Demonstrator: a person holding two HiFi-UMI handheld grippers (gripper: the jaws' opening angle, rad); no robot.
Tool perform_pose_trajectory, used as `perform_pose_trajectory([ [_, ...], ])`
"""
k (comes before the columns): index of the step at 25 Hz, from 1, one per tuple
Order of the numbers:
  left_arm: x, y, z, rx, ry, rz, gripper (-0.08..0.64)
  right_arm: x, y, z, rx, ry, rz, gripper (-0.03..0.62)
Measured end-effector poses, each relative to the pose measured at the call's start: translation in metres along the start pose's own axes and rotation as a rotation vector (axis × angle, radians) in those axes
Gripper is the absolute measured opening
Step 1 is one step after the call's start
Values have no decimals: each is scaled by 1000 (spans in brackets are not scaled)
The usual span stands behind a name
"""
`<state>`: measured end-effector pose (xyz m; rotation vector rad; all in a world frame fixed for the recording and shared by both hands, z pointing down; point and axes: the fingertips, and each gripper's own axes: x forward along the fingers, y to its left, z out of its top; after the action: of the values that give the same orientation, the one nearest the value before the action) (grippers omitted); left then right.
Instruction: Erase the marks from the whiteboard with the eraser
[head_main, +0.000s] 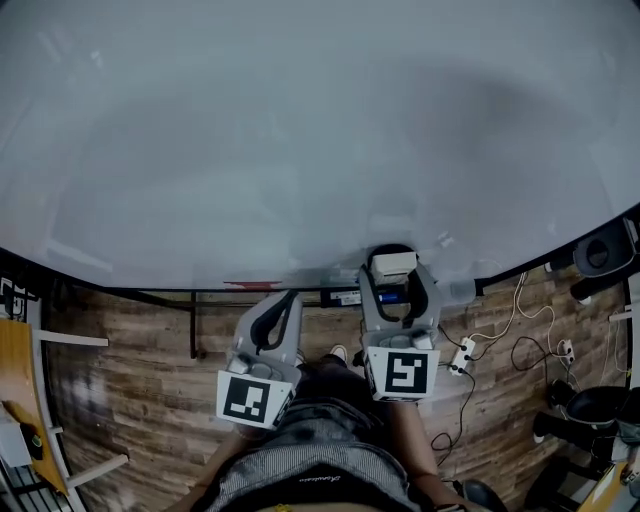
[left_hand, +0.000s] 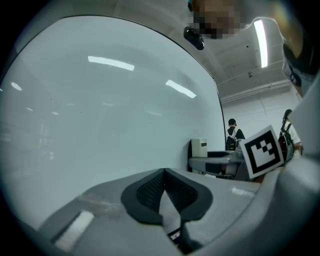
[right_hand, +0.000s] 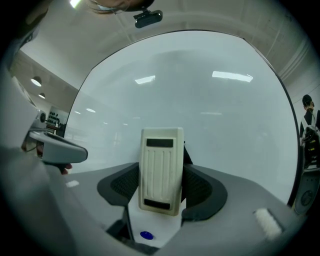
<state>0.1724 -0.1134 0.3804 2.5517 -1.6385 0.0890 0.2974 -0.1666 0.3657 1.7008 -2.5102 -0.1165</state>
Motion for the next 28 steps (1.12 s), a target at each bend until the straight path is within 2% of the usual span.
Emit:
perform_pose_trajectory([
  [6,3,-7,7,2,-23,40,3,-1,1,1,-7,-22,28,265],
  [12,7,-8,8,-7,-36,43,3,-1,2,-1,-10,-6,27,265],
  [16,9,-2,6,3,-42,7,3,-1,0,-1,8,-1,2,265],
  [19,7,9,4,-27,-22,-1,3,0,-1,-2,15,11,-32,265],
  [22,3,18,5,3,-7,-32,3,0,-1,-1,25,7,-62,264],
  [28,-9,38,-2,4,3,-124,3,10,32,0,9,22,-87,264],
])
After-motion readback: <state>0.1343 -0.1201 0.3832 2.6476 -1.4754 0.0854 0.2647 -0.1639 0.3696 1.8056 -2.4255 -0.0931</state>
